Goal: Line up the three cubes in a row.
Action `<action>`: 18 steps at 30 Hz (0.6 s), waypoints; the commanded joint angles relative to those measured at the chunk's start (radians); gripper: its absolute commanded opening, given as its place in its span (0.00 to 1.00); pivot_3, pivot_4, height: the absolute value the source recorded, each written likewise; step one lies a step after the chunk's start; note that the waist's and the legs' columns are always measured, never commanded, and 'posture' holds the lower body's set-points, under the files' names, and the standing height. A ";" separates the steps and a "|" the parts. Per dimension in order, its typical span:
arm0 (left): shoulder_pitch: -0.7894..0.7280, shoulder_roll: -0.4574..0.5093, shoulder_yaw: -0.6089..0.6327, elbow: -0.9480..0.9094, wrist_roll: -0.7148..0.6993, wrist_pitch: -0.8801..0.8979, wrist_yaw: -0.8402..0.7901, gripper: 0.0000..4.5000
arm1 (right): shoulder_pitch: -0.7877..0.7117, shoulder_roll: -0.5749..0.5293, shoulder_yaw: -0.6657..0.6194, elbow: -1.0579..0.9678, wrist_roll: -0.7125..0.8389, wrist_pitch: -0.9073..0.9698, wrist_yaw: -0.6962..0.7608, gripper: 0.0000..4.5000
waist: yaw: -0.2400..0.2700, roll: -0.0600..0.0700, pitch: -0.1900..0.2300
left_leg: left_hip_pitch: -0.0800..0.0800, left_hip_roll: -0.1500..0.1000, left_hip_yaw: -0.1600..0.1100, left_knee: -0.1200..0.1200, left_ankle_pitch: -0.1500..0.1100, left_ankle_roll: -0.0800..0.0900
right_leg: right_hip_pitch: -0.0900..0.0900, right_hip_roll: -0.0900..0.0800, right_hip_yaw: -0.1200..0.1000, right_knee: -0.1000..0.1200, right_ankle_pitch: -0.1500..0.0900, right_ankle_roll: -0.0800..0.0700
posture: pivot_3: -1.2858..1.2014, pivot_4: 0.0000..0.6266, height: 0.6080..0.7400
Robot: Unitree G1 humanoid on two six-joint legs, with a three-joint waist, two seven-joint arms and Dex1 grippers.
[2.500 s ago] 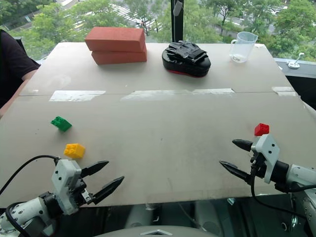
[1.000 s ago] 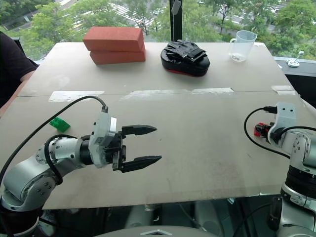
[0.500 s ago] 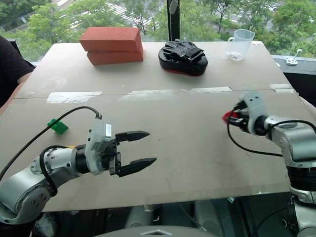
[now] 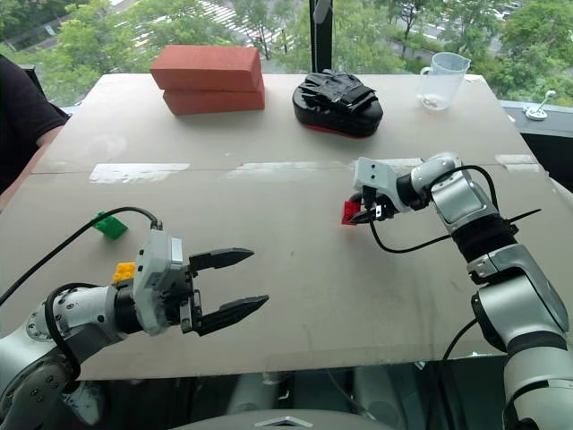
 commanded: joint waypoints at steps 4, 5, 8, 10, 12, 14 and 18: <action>0.012 0.007 0.028 -0.039 -0.003 -0.030 -0.010 1.00 | -0.068 -0.003 0.004 0.118 -0.081 -0.136 0.063 0.28 | -0.006 0.000 0.000 | 0.000 0.000 0.002 0.001 0.000 0.000 | 0.000 -0.002 0.001 0.000 0.000 0.000 | 0.52 0.24 1.00; 0.015 0.009 0.031 -0.043 -0.006 -0.030 -0.010 1.00 | -0.078 -0.006 0.000 0.135 -0.084 -0.150 0.080 0.28 | -0.006 0.000 0.000 | 0.001 0.000 0.003 0.001 0.000 0.000 | 0.000 -0.002 0.001 0.000 0.000 0.000 | 0.52 0.24 1.00; 0.015 0.015 0.037 -0.046 -0.013 -0.027 -0.012 1.00 | -0.100 -0.005 -0.010 0.168 -0.090 -0.178 0.115 0.28 | -0.007 0.000 0.000 | 0.001 0.000 0.003 0.001 0.000 0.000 | 0.000 -0.002 0.001 0.001 0.000 0.000 | 0.52 0.24 1.00; 0.008 0.018 0.036 -0.044 -0.015 -0.025 -0.011 1.00 | -0.111 0.003 -0.012 0.186 -0.094 -0.195 0.134 0.28 | -0.007 0.001 0.000 | 0.001 0.000 0.003 0.001 0.000 0.000 | 0.000 -0.001 0.001 0.002 0.000 0.000 | 0.52 0.24 1.00; 0.001 0.021 0.033 -0.043 -0.019 -0.023 -0.008 1.00 | -0.122 0.014 -0.013 0.207 -0.099 -0.208 0.142 0.28 | -0.007 0.001 0.000 | 0.002 0.000 0.003 0.001 0.000 0.000 | 0.000 -0.001 0.001 0.002 0.000 0.000 | 0.52 0.24 1.00; -0.002 0.021 0.031 -0.043 -0.019 -0.022 -0.008 1.00 | -0.131 0.023 -0.015 0.229 -0.105 -0.221 0.143 0.28 | -0.007 0.001 0.000 | 0.002 0.000 0.003 0.001 0.000 0.000 | 0.000 -0.001 0.001 0.002 0.000 0.000 | 0.52 0.24 1.00; -0.006 0.022 0.030 -0.045 -0.022 -0.017 0.000 1.00 | -0.139 0.038 -0.016 0.259 -0.117 -0.236 0.138 0.28 | -0.007 0.001 0.000 | 0.001 0.000 0.003 0.001 0.000 0.000 | 0.000 -0.002 0.001 0.002 0.000 0.000 | 0.52 0.24 1.00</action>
